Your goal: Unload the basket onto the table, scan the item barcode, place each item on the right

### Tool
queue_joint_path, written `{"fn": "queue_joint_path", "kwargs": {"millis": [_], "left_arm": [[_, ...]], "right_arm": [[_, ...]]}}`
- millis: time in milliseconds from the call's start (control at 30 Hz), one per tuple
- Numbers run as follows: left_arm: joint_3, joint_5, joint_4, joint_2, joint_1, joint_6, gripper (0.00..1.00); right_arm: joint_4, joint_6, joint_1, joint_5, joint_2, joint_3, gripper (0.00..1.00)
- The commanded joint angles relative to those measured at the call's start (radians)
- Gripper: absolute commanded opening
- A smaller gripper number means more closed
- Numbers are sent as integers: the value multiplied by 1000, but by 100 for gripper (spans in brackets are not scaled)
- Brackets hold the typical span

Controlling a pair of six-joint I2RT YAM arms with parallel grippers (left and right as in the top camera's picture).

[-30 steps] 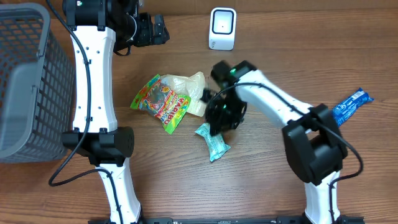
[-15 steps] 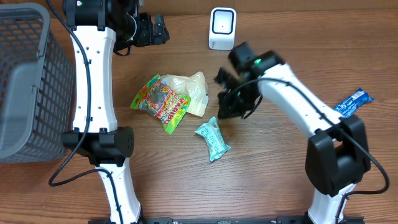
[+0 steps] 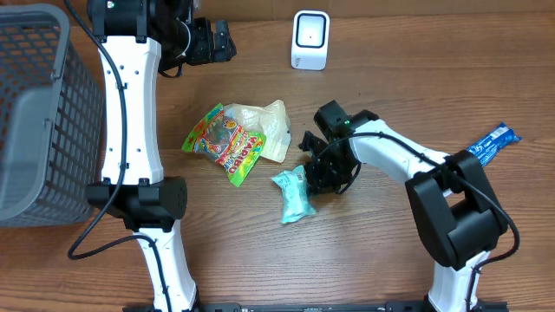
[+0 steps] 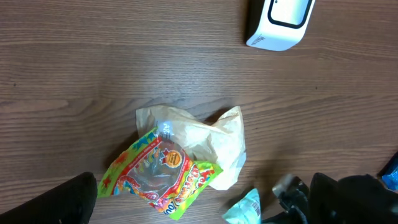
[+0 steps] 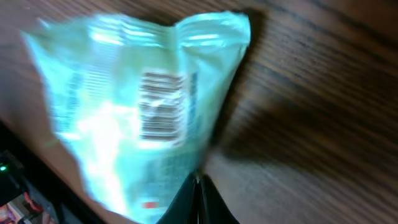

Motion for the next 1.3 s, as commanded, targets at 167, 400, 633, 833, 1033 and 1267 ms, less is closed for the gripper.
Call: {"fn": "queue_joint_path", "kwargs": {"millis": [167, 400, 633, 833, 1033, 1267], "left_arm": [[-2, -2, 1, -28, -13, -6, 100], [-2, -2, 1, -28, -13, -6, 100], [-2, -2, 1, -28, -13, -6, 100], [-2, -2, 1, -28, -13, -6, 100], [-2, -2, 1, -28, -13, -6, 100], [-2, -2, 1, -28, -13, -6, 100]], "right_arm": [[17, -1, 10, 10, 13, -32, 4], [-106, 0, -90, -183, -32, 40, 50], [-85, -87, -87, -355, -37, 29, 82], [40, 85, 6, -113, -18, -8, 78], [59, 224, 21, 159, -14, -47, 63], [29, 223, -6, 438, -16, -31, 61]]}}
